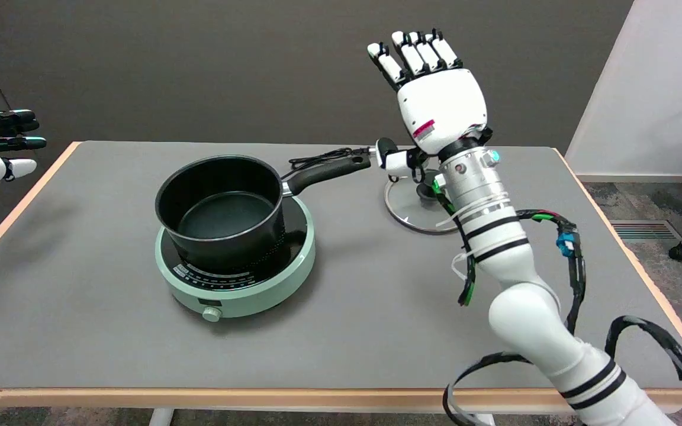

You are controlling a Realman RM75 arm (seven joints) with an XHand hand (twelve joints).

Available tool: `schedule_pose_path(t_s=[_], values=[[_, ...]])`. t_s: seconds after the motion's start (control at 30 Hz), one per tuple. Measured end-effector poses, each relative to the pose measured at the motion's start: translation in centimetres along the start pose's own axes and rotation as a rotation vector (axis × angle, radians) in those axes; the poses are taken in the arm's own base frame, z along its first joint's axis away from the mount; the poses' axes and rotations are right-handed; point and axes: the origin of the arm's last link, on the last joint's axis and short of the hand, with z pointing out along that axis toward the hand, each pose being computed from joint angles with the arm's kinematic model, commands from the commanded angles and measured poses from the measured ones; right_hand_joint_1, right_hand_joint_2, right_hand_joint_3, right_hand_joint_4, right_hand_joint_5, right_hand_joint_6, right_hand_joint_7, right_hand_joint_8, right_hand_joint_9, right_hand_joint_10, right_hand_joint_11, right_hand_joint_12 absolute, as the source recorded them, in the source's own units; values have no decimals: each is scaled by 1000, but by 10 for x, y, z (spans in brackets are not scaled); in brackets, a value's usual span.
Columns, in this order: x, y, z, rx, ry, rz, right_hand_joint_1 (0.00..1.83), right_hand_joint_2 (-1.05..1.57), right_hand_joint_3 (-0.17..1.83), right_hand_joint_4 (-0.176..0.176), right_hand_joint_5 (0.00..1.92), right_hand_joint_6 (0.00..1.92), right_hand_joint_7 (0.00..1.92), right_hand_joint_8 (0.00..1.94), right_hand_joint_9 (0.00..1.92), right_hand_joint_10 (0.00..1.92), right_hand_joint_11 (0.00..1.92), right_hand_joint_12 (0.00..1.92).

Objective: Pick up the soup pot.

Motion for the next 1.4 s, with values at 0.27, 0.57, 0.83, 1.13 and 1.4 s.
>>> schedule_pose_path(t_s=[0.27, 0.57, 0.83, 1.13, 1.4], values=[[11, -18, -12, 21, 51, -27, 896, 401, 1030, 89, 181, 146, 133, 145, 166, 178, 181, 454], [16, -40, -25, 50, 87, -32, 916, 421, 1029, 99, 220, 139, 180, 132, 212, 185, 183, 488], [17, -60, -34, 70, 99, -25, 1109, -224, 961, 109, 151, 100, 134, 96, 154, 122, 132, 273], [17, -80, -39, 86, 96, -25, 1299, -882, 896, 124, 58, 58, 58, 58, 58, 58, 58, 58], [16, -96, -33, 102, 94, -24, 1298, -880, 922, 164, 17, 17, 17, 17, 17, 17, 17, 17]])
